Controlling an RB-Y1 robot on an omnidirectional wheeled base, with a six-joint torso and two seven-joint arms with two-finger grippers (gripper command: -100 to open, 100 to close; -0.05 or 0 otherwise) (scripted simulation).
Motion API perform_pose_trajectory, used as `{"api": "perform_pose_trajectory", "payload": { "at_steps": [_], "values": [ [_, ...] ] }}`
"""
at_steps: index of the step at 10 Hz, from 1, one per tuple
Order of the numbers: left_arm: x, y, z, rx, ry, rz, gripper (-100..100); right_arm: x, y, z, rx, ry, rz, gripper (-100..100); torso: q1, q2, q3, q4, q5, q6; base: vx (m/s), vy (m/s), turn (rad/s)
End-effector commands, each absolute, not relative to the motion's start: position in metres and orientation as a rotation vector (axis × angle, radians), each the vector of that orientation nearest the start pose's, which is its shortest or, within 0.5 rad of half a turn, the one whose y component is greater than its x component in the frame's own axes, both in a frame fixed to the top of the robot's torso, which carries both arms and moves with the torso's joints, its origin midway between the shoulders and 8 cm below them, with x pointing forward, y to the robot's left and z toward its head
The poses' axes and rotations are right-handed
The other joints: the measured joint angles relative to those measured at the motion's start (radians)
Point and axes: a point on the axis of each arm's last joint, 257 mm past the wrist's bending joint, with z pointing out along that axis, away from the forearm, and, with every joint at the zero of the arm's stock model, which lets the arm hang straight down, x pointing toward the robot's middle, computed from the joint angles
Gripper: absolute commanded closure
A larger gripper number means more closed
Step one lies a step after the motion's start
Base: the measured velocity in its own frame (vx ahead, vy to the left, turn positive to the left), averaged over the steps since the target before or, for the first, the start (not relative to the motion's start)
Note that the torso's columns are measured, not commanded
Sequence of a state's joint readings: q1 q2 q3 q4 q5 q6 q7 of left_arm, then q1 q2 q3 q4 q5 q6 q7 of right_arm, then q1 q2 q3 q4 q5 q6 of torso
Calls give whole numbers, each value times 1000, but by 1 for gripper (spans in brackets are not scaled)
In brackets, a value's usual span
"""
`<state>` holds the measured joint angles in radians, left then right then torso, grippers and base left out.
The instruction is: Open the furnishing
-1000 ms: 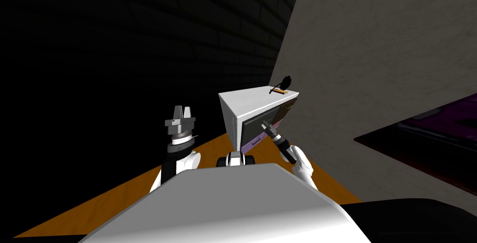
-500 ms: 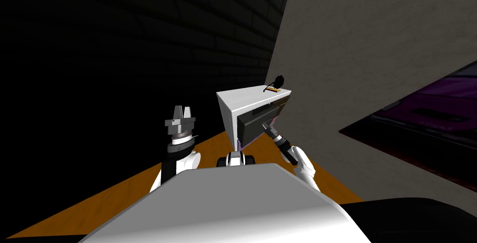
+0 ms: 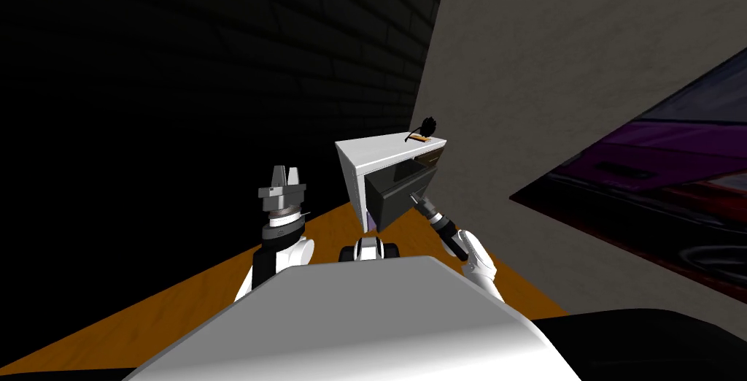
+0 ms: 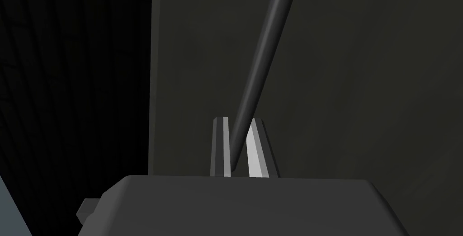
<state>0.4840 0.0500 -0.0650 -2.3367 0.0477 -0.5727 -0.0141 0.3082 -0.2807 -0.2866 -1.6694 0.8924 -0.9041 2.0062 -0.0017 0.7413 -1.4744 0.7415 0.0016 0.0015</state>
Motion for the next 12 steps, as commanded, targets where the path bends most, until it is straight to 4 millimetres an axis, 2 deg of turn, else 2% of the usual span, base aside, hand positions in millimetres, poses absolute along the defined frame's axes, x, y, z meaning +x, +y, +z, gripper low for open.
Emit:
{"api": "perform_pose_trajectory", "payload": {
  "at_steps": [1, 9, 10, 11, 12],
  "values": [
    [321, 253, 65, -543, 527, -1424, 0, 402, -285, -180, -1318, 647, -999, -100, 4, -5, -3, -1, 1, -1, -32, 8, -1],
    [321, 253, 65, -543, 527, -1425, 0, 420, -311, -136, -1314, 648, -998, -100, 1, -3, -1, -3, -2, -1, -24, 37, 1],
    [321, 253, 65, -543, 527, -1424, 0, 419, -308, -142, -1318, 650, -996, -100, 3, -2, -1, -1, 0, -1, -11, 14, -3],
    [321, 253, 65, -543, 527, -1424, 0, 419, -309, -142, -1317, 655, -995, 0, 3, -1, -1, -2, 0, -1, 0, 0, 0],
    [321, 253, 65, -543, 527, -1424, 0, 419, -310, -143, -1318, 657, -995, 0, 3, -2, -1, -2, -1, -2, 0, 0, 0]
  ]
}}
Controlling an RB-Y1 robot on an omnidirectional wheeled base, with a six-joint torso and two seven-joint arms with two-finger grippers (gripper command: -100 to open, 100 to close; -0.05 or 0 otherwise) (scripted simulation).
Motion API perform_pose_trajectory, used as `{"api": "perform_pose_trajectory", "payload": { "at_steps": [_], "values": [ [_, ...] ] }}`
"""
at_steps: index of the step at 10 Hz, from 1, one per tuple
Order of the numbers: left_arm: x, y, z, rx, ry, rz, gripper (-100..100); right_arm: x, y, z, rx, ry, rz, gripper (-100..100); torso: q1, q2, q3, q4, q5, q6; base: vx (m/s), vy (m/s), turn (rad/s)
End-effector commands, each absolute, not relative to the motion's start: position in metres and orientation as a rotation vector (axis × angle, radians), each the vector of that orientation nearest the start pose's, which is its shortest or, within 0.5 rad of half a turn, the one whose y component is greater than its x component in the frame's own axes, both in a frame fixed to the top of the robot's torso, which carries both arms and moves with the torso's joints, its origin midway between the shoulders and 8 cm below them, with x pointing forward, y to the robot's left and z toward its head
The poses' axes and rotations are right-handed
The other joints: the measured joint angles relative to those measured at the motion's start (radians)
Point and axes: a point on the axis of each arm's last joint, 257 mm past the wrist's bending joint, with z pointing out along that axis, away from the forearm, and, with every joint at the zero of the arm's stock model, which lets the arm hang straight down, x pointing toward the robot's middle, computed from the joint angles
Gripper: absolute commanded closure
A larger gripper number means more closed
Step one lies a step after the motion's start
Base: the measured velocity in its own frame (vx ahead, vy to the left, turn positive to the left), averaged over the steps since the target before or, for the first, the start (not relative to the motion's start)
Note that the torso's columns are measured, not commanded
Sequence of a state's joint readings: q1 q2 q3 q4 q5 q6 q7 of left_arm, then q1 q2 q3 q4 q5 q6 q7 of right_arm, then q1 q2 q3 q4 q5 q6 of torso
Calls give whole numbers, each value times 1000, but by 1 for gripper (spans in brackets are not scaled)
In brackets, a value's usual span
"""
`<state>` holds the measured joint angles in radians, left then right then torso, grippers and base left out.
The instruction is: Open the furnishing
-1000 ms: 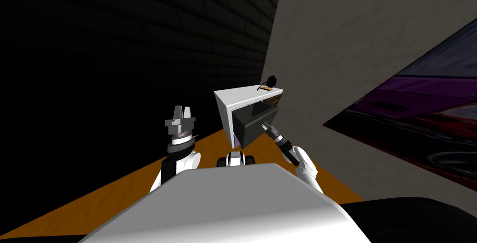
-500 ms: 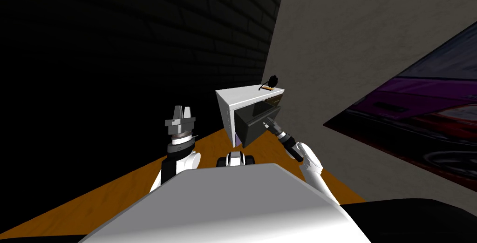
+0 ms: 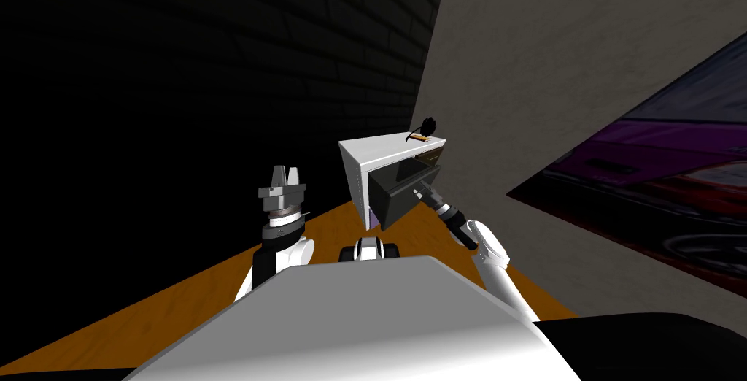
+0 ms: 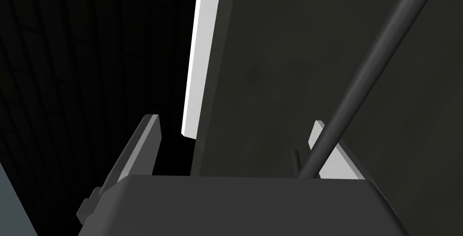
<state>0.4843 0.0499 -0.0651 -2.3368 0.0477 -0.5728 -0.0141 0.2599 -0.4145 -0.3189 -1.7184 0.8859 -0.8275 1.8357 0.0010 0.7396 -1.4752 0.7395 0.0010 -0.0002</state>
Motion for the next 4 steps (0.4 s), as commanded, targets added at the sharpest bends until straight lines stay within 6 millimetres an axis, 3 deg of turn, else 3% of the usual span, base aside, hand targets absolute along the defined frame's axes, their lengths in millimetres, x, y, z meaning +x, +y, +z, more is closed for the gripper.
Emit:
{"api": "perform_pose_trajectory", "payload": {
  "at_steps": [1, 4],
  "values": [
    [321, 253, 65, -543, 527, -1424, 0, 419, -310, -144, -1318, 658, -995, 0, 0, 0, 0, 0, 0, 0, 0, 0, 0],
    [321, 253, 65, -543, 527, -1424, 0, 419, -310, -144, -1319, 660, -995, 0, 0, -1, 0, -1, -1, 0, 0, 0, 0]
  ]
}}
